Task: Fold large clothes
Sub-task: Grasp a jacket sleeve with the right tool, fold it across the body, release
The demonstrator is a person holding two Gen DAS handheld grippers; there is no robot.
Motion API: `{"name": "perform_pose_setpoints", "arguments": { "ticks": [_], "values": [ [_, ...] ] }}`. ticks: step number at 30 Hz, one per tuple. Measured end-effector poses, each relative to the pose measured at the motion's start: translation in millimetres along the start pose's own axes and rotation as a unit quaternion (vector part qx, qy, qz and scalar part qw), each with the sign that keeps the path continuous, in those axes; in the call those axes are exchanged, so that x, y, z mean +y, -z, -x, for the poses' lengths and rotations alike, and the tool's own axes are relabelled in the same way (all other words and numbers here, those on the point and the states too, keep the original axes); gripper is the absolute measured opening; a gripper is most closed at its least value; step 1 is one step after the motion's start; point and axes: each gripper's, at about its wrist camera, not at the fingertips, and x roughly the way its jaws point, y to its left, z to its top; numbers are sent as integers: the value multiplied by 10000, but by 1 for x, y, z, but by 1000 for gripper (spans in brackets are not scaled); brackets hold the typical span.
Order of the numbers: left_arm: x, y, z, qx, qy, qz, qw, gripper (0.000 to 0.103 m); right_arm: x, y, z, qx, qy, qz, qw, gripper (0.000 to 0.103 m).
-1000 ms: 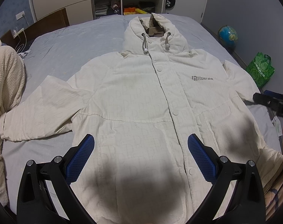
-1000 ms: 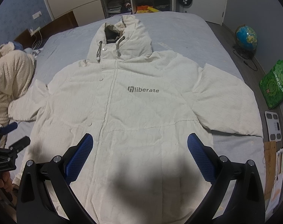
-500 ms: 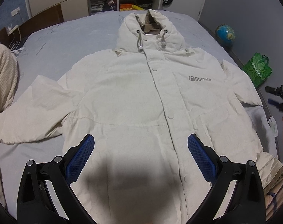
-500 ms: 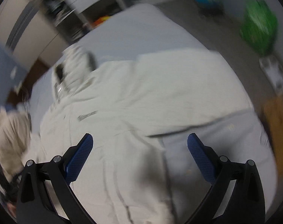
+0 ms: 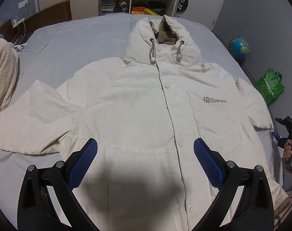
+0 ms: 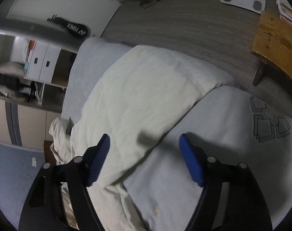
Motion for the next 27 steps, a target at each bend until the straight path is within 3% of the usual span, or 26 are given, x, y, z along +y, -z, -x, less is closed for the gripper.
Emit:
{"name": "perform_pose_setpoints", "arguments": {
  "ticks": [6, 8, 11, 17, 22, 27],
  "values": [
    [-11, -6, -13, 55, -94, -279, 9996, 96, -5, -18, -18, -148, 200, -9, 9997, 47],
    [-12, -7, -15, 45, -133, -356, 9993, 96, -6, -22, -22, -203, 294, -72, 9993, 26],
    [-12, -9, -15, 17, -201, -422, 9989, 96, -6, -25, -24, -366, 259, -211, 9988, 15],
    [-6, -12, -16, 46, -418, -376, 9984, 96, 11, -19, -4, -863, -114, -225, 9960, 8],
    [-2, -12, -10, 3, -435, -348, 9984, 96, 61, -9, 16, -1088, -366, 401, 9926, 5],
    [4, -13, -1, -69, -381, -240, 9990, 96, 136, 21, 29, -1063, -755, 1313, 9827, 4]
  ]
}}
